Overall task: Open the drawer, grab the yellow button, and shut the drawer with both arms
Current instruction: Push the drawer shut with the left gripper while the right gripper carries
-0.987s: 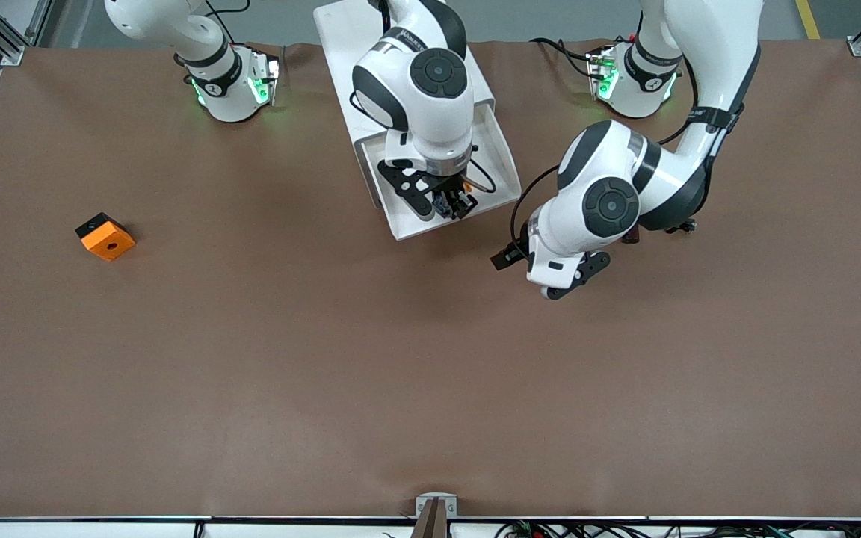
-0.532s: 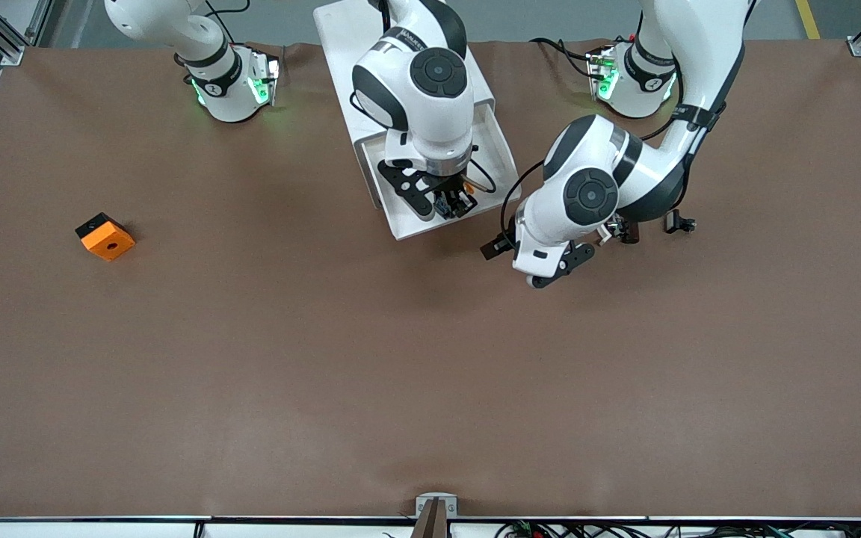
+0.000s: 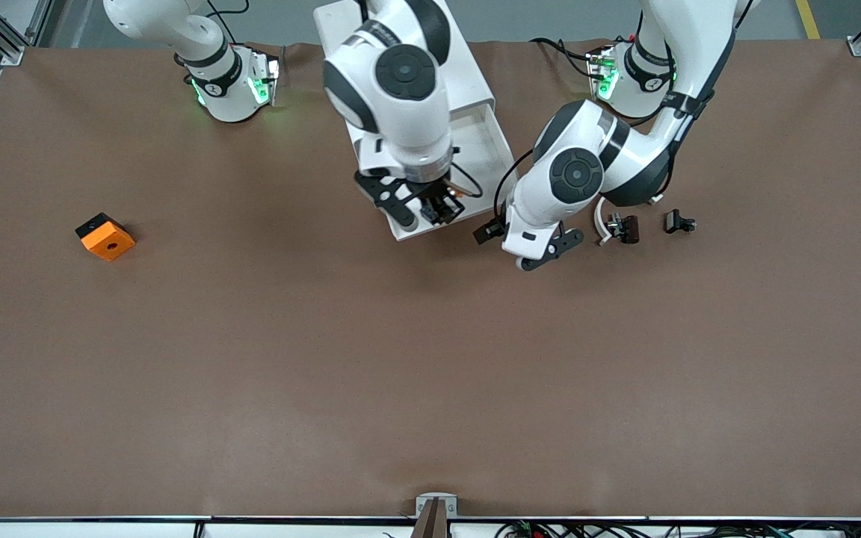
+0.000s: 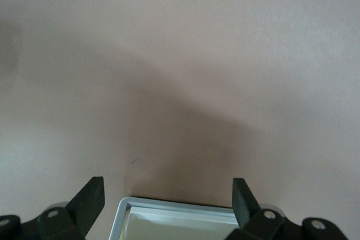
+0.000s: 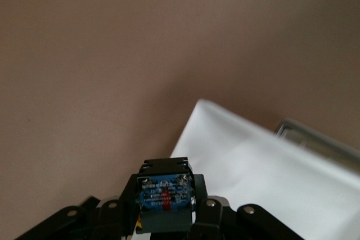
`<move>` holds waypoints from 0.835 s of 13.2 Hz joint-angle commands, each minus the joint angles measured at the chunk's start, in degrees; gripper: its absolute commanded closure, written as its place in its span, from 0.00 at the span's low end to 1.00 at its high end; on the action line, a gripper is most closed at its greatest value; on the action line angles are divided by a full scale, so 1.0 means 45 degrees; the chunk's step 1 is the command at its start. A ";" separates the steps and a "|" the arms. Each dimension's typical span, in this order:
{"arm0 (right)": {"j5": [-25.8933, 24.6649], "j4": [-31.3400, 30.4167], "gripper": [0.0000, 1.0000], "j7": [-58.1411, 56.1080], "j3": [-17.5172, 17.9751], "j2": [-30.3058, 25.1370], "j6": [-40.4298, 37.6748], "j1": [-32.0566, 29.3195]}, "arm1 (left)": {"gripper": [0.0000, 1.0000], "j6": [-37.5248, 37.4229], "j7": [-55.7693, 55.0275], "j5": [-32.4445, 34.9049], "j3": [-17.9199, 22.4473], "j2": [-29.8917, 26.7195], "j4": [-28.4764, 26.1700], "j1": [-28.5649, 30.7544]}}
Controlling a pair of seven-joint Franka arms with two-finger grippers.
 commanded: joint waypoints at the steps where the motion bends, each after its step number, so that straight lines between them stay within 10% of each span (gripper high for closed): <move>1: 0.0344 -0.0143 1.00 -0.3308 0.0063 -0.0923 -0.1349 -0.1532 | 0.00 0.0303 -0.0044 0.0186 -0.0505 -0.0467 -0.0458 0.0041; 11: -0.1550 -0.1566 1.00 -1.3354 0.0024 -0.1413 -0.1827 -0.6807 | 0.00 0.0303 -0.1663 0.0167 -0.1152 -0.0213 -0.0418 -0.2085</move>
